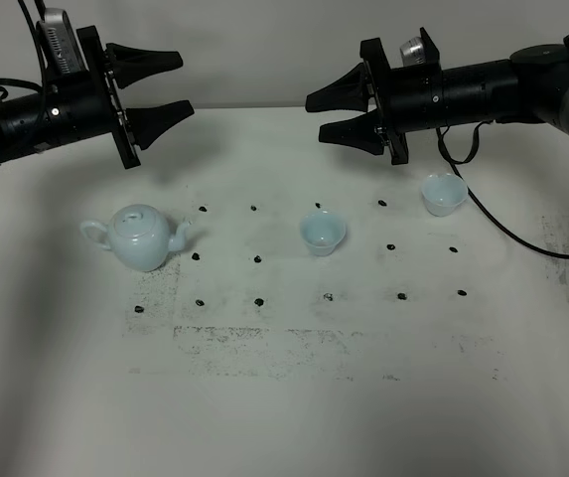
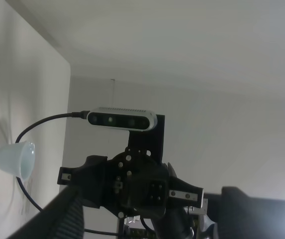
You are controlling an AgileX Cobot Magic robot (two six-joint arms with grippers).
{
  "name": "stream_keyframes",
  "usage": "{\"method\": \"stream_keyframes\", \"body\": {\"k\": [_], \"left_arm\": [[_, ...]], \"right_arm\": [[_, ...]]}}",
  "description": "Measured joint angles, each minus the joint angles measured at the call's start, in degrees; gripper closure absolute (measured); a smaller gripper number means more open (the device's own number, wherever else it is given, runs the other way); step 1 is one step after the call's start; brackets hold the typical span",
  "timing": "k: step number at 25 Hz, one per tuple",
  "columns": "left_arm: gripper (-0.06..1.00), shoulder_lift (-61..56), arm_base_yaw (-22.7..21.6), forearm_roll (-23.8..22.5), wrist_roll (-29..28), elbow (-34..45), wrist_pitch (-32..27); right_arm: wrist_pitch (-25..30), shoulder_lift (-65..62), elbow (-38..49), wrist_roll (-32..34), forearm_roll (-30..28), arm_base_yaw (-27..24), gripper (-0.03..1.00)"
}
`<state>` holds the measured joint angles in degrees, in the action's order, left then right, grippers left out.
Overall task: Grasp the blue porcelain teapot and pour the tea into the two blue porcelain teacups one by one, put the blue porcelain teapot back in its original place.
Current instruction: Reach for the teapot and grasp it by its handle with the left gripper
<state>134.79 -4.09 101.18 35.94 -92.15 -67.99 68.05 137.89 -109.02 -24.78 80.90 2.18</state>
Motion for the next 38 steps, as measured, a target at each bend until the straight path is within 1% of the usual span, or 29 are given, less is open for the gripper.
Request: {"method": "stream_keyframes", "body": {"k": [11,14,16,18,22,28,33,35,38], "left_arm": [[0.35,0.00,0.00,0.00,0.02,0.00,0.00],[0.35,0.00,0.00,0.00,0.21,0.00,0.05],[0.35,0.00,0.00,-0.15,0.55,0.00,0.05],[0.35,0.00,-0.54,-1.22,0.54,0.00,0.05],[0.35,-0.16,-2.28,-3.64,0.49,0.00,0.00],[0.35,-6.62,-3.72,-13.22,-0.68,0.00,-0.13],[0.35,-14.86,-5.81,-20.26,-1.11,0.00,-0.29],[0.35,-18.23,-7.10,-23.23,-1.03,0.00,-0.36],[0.35,-23.58,-9.14,-26.82,-1.08,0.00,-0.36]], "right_arm": [[0.00,0.00,-0.07,-0.24,0.00,0.00,0.48],[-0.08,0.00,-0.07,-1.76,-0.05,0.00,0.48],[-0.94,0.00,-0.07,-2.54,-1.36,0.00,0.48],[-1.75,-0.20,-0.07,-2.82,-4.75,0.00,0.48],[-2.91,-2.41,-0.07,-1.95,-14.00,-0.12,0.48],[-2.60,-10.68,-0.07,0.06,-25.90,-0.92,0.48],[-0.33,-19.74,-0.07,3.77,-41.56,-1.04,0.48],[0.96,-23.24,-0.07,4.63,-46.42,-1.04,0.48],[1.47,-27.76,-0.07,6.44,-52.68,-1.04,0.48]]}}
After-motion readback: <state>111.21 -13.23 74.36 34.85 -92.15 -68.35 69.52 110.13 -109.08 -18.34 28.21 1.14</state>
